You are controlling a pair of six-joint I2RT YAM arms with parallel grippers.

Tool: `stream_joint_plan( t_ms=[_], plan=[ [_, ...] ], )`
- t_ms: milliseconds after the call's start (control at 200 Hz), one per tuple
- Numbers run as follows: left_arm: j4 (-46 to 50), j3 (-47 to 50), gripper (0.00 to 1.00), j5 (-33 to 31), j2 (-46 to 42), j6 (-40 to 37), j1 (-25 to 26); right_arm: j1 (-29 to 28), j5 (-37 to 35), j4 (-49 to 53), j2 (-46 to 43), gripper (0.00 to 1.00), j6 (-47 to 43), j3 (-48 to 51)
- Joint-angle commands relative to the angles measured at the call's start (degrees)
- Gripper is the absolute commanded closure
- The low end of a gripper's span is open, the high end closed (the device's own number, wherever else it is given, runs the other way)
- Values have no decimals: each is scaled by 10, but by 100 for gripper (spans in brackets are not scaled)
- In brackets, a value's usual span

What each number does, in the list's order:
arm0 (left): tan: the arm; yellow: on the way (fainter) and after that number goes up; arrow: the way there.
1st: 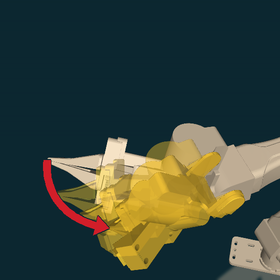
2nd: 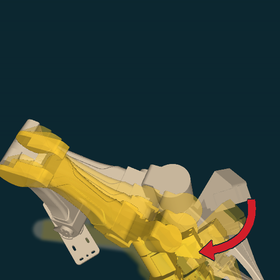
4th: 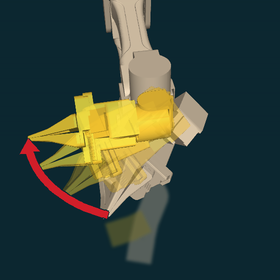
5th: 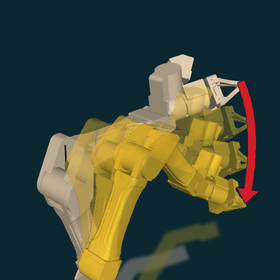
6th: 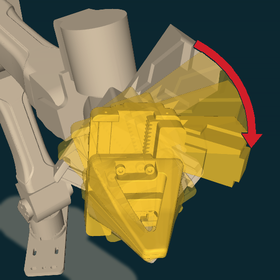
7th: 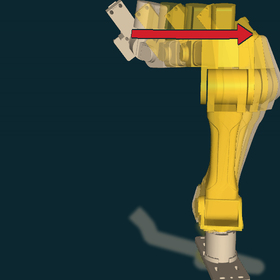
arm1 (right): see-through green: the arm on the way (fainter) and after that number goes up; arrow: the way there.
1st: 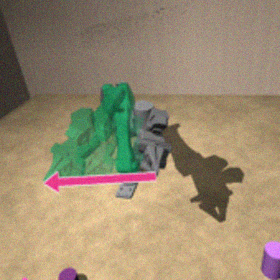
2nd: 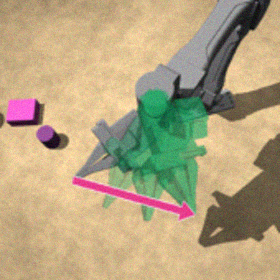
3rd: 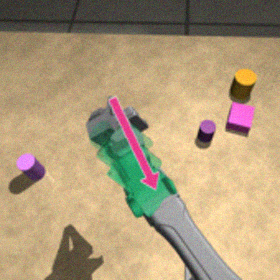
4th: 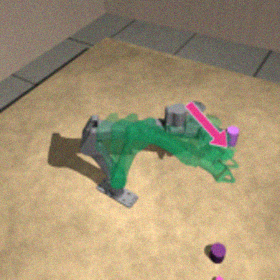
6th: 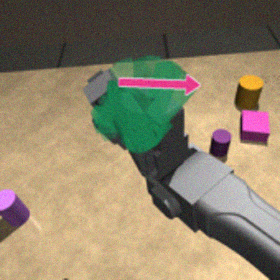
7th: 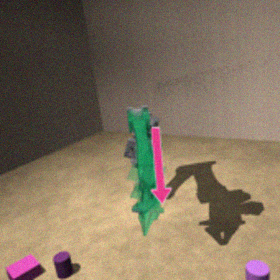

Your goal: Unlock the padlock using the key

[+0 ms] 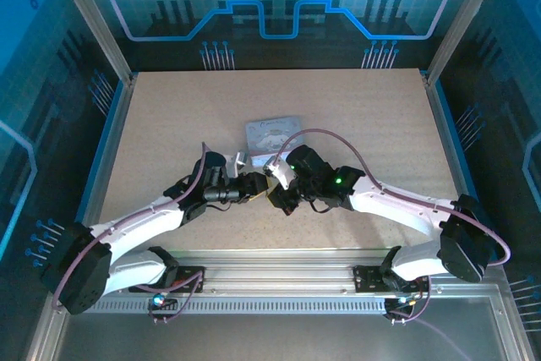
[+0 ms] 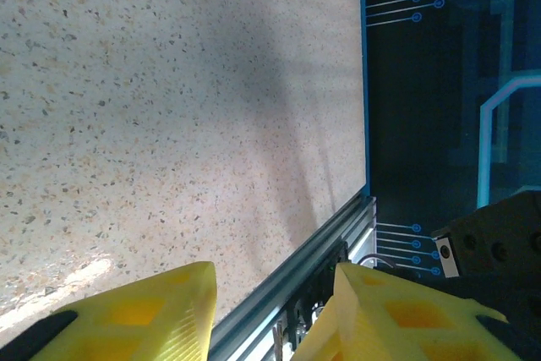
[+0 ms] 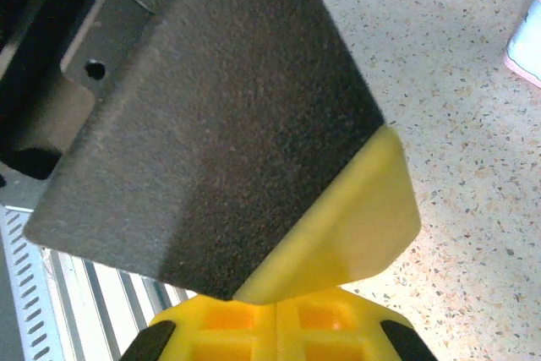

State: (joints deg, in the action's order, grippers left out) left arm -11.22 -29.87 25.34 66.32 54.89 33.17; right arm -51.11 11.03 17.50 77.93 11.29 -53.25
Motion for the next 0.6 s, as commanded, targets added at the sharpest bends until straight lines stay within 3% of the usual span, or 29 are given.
stream_joint_plan(
  t_ms=[0, 270, 370, 440, 595],
  plan=[
    [-15, -5, 63, 27, 4, 5, 3, -8, 0, 2, 2, 100, -5, -14],
    [-17, -4, 78, 29, 7, 3, 3, -8, -6, 1, 11, 100, -5, -19],
    [-15, -3, 87, 24, 3, -3, 3, -8, -10, 1, 15, 100, -2, -19],
    [-14, -2, 100, 20, -1, -11, 3, -7, -14, -1, 17, 100, 0, -18],
    [2, 0, 100, -7, -26, -37, 3, -6, -30, -8, 15, 100, 11, -16]
  ],
)
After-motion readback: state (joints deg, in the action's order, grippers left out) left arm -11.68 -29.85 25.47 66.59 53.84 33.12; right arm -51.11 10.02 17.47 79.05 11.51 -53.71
